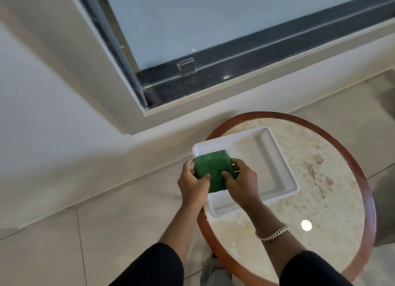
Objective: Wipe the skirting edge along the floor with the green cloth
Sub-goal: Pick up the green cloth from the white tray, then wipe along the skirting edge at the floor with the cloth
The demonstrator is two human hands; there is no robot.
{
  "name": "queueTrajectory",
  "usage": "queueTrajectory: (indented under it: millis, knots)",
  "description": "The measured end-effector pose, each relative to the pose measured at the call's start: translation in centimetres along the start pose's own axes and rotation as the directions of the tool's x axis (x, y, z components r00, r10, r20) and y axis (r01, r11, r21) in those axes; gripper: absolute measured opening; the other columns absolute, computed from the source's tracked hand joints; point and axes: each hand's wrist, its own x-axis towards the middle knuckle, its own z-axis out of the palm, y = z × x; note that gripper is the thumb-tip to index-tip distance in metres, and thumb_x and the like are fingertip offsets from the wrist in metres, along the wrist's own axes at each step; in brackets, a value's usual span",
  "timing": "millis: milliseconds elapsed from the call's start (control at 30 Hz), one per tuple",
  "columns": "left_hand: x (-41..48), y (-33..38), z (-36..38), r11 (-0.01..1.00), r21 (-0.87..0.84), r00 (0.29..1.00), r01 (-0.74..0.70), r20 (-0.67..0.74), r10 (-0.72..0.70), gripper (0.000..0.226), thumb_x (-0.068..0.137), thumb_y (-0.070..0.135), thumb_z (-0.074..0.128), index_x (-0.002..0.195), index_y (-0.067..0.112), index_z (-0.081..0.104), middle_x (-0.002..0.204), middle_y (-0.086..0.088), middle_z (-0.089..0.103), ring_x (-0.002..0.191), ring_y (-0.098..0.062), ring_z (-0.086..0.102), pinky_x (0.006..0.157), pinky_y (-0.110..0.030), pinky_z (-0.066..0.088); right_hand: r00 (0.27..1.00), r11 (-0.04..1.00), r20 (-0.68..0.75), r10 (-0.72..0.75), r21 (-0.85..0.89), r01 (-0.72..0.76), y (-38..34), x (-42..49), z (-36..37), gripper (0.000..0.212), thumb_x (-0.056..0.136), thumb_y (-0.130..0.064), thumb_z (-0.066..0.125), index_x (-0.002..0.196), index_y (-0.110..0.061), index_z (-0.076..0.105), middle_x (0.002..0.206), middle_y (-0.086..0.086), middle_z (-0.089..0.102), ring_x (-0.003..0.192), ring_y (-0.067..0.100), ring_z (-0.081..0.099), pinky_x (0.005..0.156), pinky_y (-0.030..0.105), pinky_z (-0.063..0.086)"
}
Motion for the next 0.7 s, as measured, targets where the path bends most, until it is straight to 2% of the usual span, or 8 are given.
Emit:
queueTrajectory:
  millis: [133,200,333,367,467,533,600,700]
  knots:
    - [-1.6,-1.7,-7.3,0.998,-0.067,0.999,-0.017,-0.034,0.014,0.065,0.079,0.008,0.074,0.137,0.024,0.050,0.103,0.000,0.069,0.093,-0.015,0.067,0.063,-0.017,0.054,0.997,0.997,0.029,-0.074,0.036,0.073,-3.9,-5.0,3.2,0.035,0.083,-0.013,0.072,0.116,-0.018,0.062,0.098,-0.004,0.071,0.086,0.012,0.064,0.075,0.030,0.059]
    - [-1.7,-3.2,-11.1,0.995,-0.099,0.998,-0.014,-0.064,0.007,0.068,0.077,0.008,0.076,0.139,0.021,0.050,0.096,0.001,0.069,0.087,-0.012,0.067,0.063,-0.020,0.055,0.992,0.992,0.056,-0.110,0.062,0.107,-5.4,-7.2,5.7,0.034,0.083,-0.014,0.073,0.116,-0.018,0.063,0.096,-0.006,0.070,0.086,0.012,0.065,0.075,0.028,0.059]
    - [-1.4,-8.7,-19.9,0.993,-0.114,0.995,-0.010,-0.097,-0.001,0.068,0.076,0.008,0.077,0.139,0.017,0.052,0.090,0.002,0.069,0.080,-0.006,0.065,0.058,-0.015,0.049,0.985,0.991,0.124,-0.123,0.061,0.116,-7.7,-12.3,13.6,0.031,0.085,-0.015,0.071,0.115,-0.018,0.063,0.096,-0.005,0.071,0.086,0.012,0.065,0.075,0.032,0.060]
    - [-1.0,-10.2,-21.6,0.994,-0.110,0.996,-0.014,-0.093,0.004,0.066,0.077,0.008,0.077,0.138,0.016,0.054,0.090,0.001,0.070,0.080,-0.006,0.065,0.058,-0.014,0.049,0.986,0.992,0.118,-0.115,0.068,0.108,-7.7,-13.4,15.6,0.031,0.085,-0.015,0.071,0.115,-0.018,0.064,0.095,-0.004,0.071,0.085,0.012,0.065,0.073,0.028,0.059]
    - [1.5,-16.6,-26.9,0.995,-0.095,0.994,-0.031,-0.103,0.022,0.057,0.077,0.007,0.076,0.131,0.017,0.061,0.089,0.004,0.070,0.081,-0.005,0.065,0.061,-0.014,0.050,0.988,0.988,0.098,-0.119,0.110,0.108,-7.1,-16.3,24.1,0.030,0.086,-0.016,0.071,0.116,-0.018,0.065,0.093,-0.008,0.069,0.080,0.001,0.062,0.058,0.006,0.048]
    - [3.9,-20.9,-29.1,0.995,-0.091,0.993,-0.036,-0.113,0.025,0.053,0.077,0.007,0.075,0.127,0.019,0.064,0.087,0.006,0.070,0.081,-0.007,0.066,0.064,-0.017,0.052,0.987,0.980,0.093,-0.128,0.164,0.112,-5.9,-16.9,29.4,0.029,0.086,-0.014,0.071,0.115,-0.017,0.065,0.091,-0.010,0.068,0.079,-0.006,0.060,0.054,0.002,0.047]
    - [6.7,-26.5,-30.7,0.997,-0.069,0.993,-0.031,-0.117,0.023,0.050,0.077,0.006,0.075,0.123,0.021,0.065,0.085,0.008,0.069,0.080,-0.005,0.066,0.066,-0.019,0.053,0.985,0.971,0.108,-0.137,0.210,0.112,-3.6,-17.1,35.5,0.029,0.086,-0.010,0.071,0.115,-0.015,0.067,0.090,-0.010,0.068,0.080,-0.006,0.060,0.058,-0.001,0.047]
    - [10.9,-33.8,-32.5,0.999,-0.033,0.993,-0.024,-0.116,0.020,0.050,0.078,0.008,0.075,0.125,0.022,0.064,0.085,0.008,0.067,0.081,-0.004,0.065,0.069,-0.020,0.054,0.977,0.968,0.157,-0.148,0.227,0.110,0.1,-16.7,43.6,0.030,0.087,-0.009,0.070,0.116,-0.016,0.066,0.092,-0.010,0.069,0.082,-0.004,0.063,0.061,0.003,0.049]
